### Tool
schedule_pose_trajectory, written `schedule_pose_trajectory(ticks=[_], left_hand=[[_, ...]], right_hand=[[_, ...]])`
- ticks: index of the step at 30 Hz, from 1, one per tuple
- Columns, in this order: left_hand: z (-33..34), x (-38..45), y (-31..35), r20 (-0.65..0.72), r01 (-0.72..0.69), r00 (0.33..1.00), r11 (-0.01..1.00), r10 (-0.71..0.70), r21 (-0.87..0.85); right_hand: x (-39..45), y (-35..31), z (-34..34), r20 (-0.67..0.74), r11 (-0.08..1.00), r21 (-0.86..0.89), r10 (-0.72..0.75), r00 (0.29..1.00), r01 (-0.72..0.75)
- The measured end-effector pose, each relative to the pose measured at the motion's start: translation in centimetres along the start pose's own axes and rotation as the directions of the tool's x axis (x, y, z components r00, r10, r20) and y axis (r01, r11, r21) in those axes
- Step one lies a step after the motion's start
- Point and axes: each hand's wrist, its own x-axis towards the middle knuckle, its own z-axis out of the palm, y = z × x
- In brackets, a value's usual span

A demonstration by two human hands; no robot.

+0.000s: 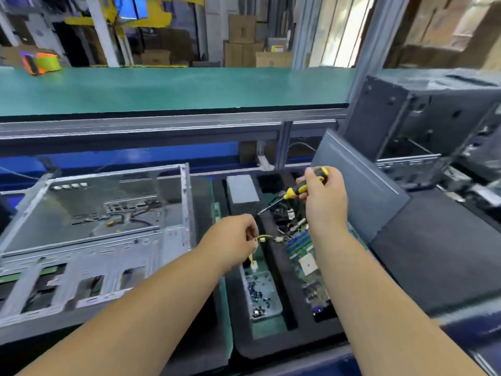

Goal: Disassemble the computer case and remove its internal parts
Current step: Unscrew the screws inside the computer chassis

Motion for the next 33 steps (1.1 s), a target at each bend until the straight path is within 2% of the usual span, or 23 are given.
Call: schedule_pose_trajectory(ticks=[5,10,16,19,25,29,33], left_hand=[[2.1,1.3,1.6,0.076,-0.01,0.997,0.992,0.0,0.129],[1.3,1.1,1.1,0.082,0.014,0.996,0.996,-0.021,0.085],[-3.6,-1.7,-1.9,-0.093,0.041,0.995,0.999,-0.04,0.013],[-6.7,-4.2,-5.2,-0.185,0.106,0.976,0.993,-0.115,-0.06],[-11.9,-9.7,-13.0,-0.327,0.247,0.899,0.954,-0.291,-0.17],[-14.7,-13.0,-17.9,-0.385,0.32,0.846,0.929,-0.368,-0.184],[-17.1,-16.4,-22.8,-0.454,0.413,0.788,0.904,-0.415,-0.11]], right_hand=[[1.1,1.3,-2.6,0.009,0.999,0.026,0.037,0.999,-0.037],[1.6,1.2,-1.7,0.036,0.998,0.038,0.05,0.998,-0.051],[-0.2,-0.8,4.2,0.165,0.994,0.109,0.014,0.986,-0.032],[-2.1,-2.1,8.4,0.264,0.988,0.151,-0.014,0.964,-0.027],[-7.7,-4.3,17.5,0.44,0.987,0.158,-0.036,0.897,-0.038],[-12.0,-5.4,22.7,0.511,0.987,0.156,-0.051,0.858,-0.034],[-16.0,-6.5,27.0,0.57,0.991,0.13,-0.055,0.82,-0.025]])
